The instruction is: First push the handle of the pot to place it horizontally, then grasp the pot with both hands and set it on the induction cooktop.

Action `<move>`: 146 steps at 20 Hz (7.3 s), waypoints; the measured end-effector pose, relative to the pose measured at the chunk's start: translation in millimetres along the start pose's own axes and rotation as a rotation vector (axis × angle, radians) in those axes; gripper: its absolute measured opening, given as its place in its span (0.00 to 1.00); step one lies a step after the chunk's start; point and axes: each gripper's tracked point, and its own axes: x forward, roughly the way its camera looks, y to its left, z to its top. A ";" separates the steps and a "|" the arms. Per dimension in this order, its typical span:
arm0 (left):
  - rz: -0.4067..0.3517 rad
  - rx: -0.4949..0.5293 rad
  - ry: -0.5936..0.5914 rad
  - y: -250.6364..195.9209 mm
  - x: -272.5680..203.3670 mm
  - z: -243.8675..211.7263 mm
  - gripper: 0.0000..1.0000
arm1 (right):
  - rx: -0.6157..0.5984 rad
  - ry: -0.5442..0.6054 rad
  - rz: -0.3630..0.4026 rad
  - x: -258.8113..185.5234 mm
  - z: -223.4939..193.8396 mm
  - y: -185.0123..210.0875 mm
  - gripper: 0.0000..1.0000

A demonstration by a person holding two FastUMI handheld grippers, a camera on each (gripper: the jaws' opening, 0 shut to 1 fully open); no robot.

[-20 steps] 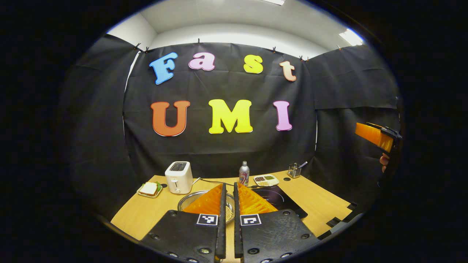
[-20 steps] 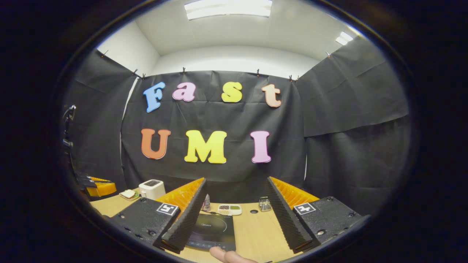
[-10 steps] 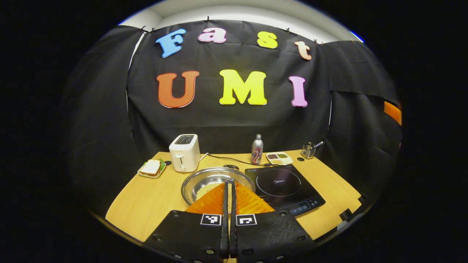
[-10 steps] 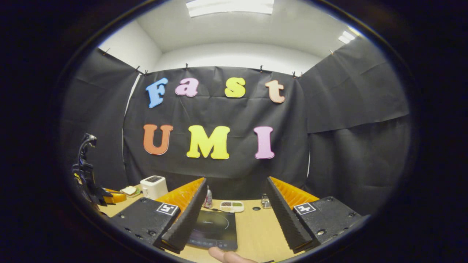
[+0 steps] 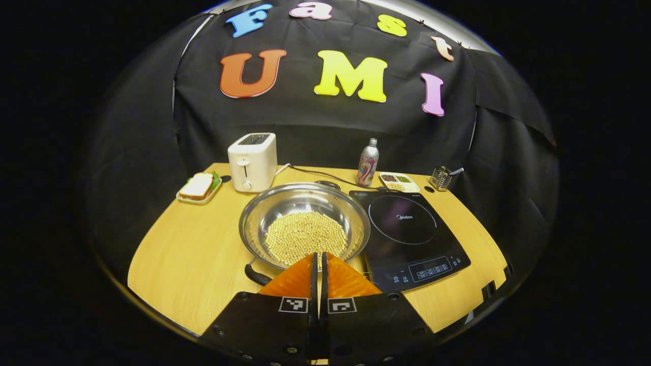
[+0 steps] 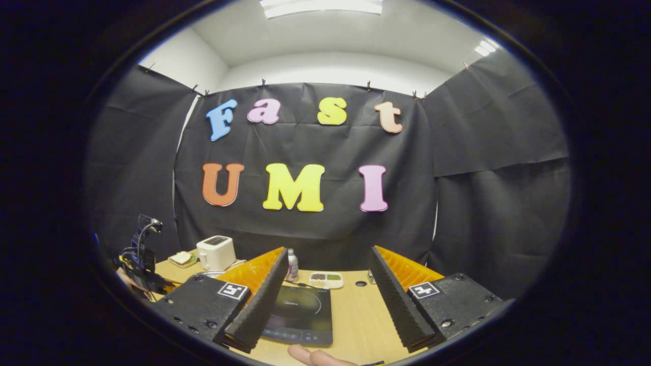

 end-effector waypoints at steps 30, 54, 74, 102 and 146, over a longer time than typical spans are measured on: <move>0.075 -0.093 0.225 87.0 58.8 -60.9 0.00 | 0.039 0.029 0.027 35.6 -12.4 -1.0 0.96; 0.217 -0.046 0.259 171.7 116.0 -27.6 0.00 | 0.078 -0.034 -0.004 66.6 -3.8 -16.3 1.00; 0.247 -0.118 0.158 197.0 144.6 1.8 0.13 | 0.128 0.039 -0.077 97.3 -37.2 -8.5 0.96; 0.168 0.018 -0.309 147.3 44.5 105.4 0.96 | 0.052 0.310 0.027 179.5 -174.3 138.2 1.00; 0.227 0.062 0.061 197.1 150.9 34.6 0.58 | -0.075 0.806 0.129 232.5 -322.5 248.0 0.55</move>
